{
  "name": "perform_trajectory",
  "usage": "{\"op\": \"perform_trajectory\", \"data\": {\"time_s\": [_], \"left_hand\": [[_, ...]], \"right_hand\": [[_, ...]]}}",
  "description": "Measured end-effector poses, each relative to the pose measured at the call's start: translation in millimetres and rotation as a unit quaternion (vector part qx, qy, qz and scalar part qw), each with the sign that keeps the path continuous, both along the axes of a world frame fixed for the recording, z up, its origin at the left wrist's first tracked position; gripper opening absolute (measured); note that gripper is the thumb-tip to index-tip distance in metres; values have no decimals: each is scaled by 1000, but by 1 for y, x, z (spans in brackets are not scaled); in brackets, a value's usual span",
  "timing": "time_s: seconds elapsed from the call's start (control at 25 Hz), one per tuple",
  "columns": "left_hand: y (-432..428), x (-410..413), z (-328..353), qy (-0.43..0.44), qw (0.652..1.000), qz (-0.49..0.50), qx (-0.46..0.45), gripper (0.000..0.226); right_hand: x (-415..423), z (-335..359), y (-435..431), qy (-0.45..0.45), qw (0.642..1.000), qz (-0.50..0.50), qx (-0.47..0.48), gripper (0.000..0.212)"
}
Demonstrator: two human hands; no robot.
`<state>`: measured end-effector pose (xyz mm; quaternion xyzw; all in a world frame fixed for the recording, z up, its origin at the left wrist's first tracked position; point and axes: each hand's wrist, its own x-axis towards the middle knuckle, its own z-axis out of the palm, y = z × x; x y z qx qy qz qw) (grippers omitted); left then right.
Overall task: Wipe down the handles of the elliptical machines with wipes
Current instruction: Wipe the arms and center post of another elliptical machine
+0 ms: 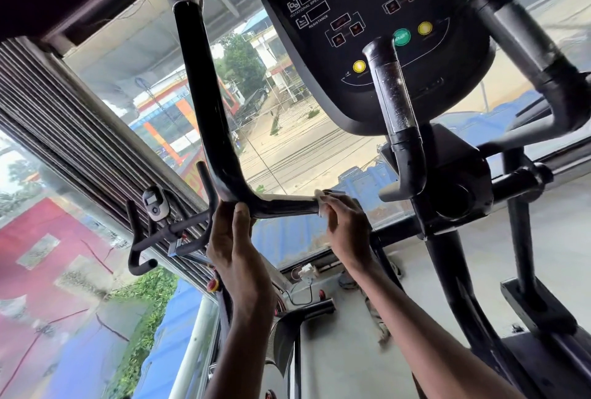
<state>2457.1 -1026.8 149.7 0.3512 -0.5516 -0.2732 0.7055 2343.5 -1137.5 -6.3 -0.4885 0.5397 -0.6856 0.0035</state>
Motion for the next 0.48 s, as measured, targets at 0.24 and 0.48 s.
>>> {"op": "perform_trajectory", "data": {"time_s": [0.24, 0.48], "left_hand": [[-1, 4, -2, -11, 1000, 7, -1, 27], [-2, 9, 2, -29, 1000, -4, 7, 30]], "right_hand": [[-6, 6, -5, -2, 1000, 12, -3, 33], [23, 59, 40, -65, 992, 35, -99, 26]]}}
